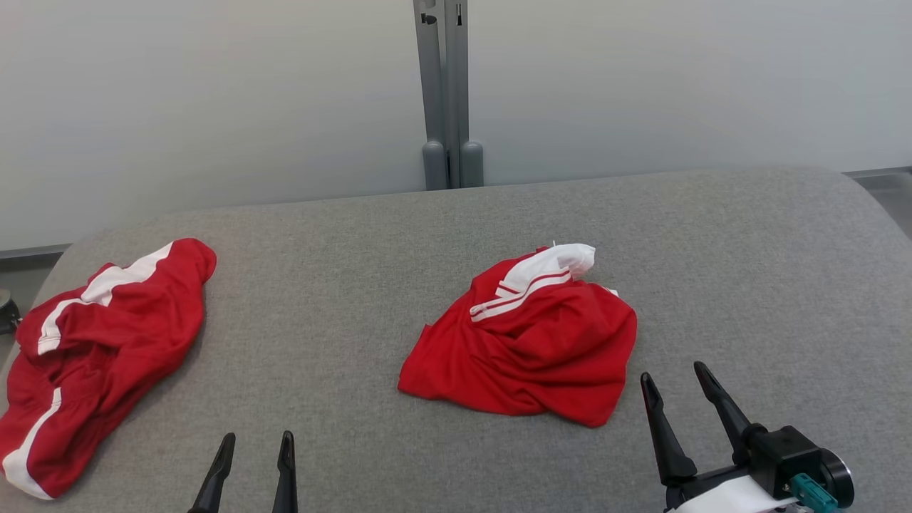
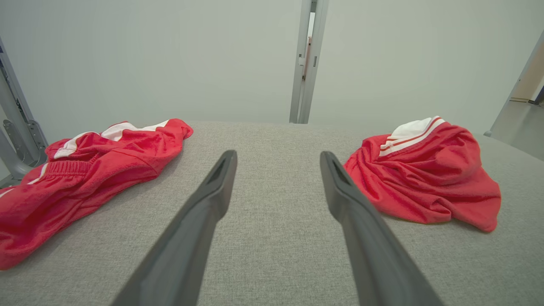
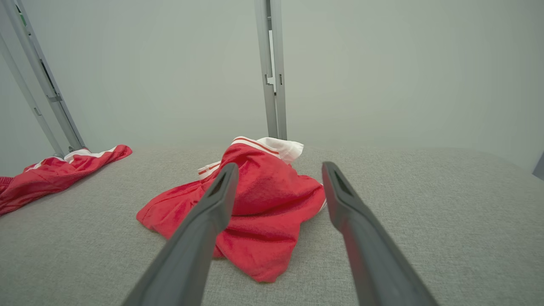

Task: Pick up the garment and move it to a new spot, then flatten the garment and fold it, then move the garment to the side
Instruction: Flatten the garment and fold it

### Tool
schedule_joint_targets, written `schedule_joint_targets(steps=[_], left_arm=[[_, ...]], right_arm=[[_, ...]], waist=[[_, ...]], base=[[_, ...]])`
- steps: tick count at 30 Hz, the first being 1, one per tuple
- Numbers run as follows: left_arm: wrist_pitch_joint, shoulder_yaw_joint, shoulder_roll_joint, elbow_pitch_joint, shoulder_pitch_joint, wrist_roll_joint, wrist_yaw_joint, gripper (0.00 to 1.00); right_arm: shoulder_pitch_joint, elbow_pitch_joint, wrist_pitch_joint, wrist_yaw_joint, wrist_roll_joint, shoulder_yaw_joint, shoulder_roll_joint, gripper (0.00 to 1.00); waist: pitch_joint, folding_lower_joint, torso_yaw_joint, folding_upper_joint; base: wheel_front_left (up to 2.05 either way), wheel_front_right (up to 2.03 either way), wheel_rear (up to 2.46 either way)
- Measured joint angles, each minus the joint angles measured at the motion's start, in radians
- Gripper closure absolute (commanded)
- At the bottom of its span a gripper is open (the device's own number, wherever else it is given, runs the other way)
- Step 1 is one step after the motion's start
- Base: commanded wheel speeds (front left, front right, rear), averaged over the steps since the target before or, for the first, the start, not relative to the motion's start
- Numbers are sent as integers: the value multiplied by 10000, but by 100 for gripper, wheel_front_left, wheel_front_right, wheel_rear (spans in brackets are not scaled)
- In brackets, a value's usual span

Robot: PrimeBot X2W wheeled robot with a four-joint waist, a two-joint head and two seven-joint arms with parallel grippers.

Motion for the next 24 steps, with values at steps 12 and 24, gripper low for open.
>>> schedule_joint_targets(steps=[12, 24], left_arm=[[0, -81, 0, -29, -179, -270, -44, 0], [0, -2196, 278, 405, -2859, -221, -228, 0]], right_arm=[[-133, -19, 0, 0, 75, 52, 0, 0], [-1955, -23, 0, 0, -819, 1350, -35, 0]], waist=[[215, 0, 126, 0], [1440, 0, 205, 0]], base=[[0, 0, 0], [0, 0, 0]])
